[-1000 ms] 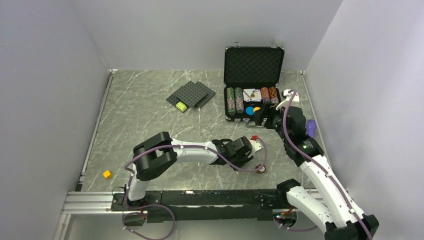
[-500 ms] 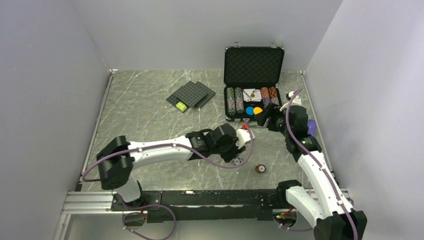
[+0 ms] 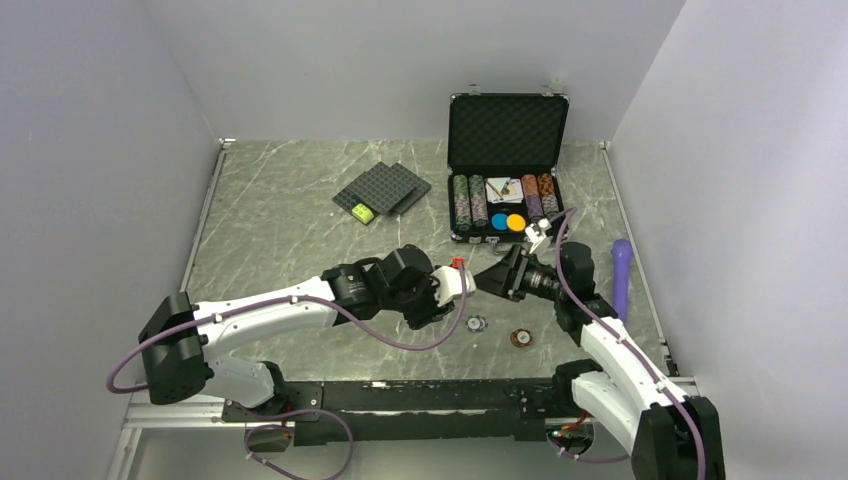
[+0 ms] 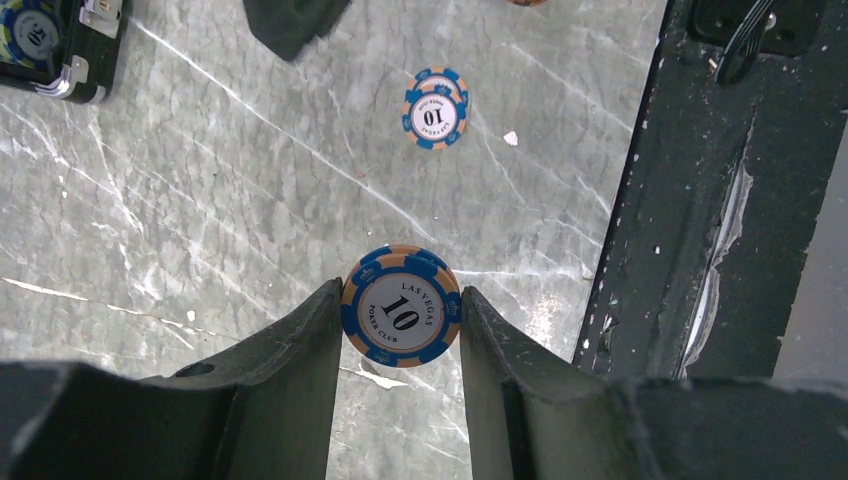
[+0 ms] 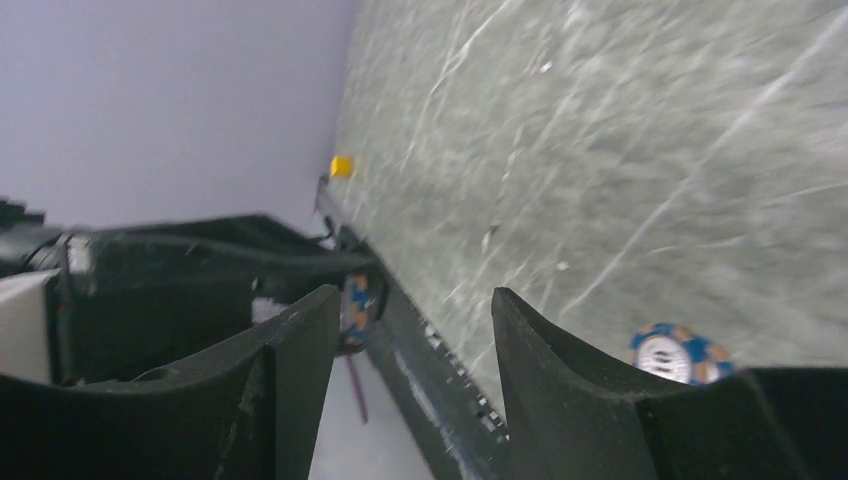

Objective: Pack up texas hold em set
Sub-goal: Pick up the poker chip from the center of the board.

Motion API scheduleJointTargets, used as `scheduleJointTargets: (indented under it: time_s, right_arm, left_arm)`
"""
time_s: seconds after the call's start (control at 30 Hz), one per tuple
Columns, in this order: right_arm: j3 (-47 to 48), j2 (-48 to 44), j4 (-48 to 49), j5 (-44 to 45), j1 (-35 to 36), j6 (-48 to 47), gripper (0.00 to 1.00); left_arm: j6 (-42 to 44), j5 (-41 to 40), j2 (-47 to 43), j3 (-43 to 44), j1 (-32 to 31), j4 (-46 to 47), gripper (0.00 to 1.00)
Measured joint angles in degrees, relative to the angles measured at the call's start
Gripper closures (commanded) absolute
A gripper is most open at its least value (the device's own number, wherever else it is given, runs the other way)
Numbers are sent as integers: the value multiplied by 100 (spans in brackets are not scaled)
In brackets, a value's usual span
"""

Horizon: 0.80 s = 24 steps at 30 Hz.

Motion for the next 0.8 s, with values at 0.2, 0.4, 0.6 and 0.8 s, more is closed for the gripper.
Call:
scheduleJointTargets:
  time_s: [0.2,0.4,0.6,0.8]
  right_arm:
    - [-66,133,586,-131,973,446,43]
    - [13,616,761,37,1679,533,45]
    - [81,647,723,219,1834,487,48]
    - [81,767,1010,236,2024,601,58]
  left_arm:
    - [87,101,-26,-142,63,42,100]
    - [107,127,-138,-199,66,83,100]
    - [107,133,-247,-199,66,153,100]
    - [107,142,-289,-210,66,177,100]
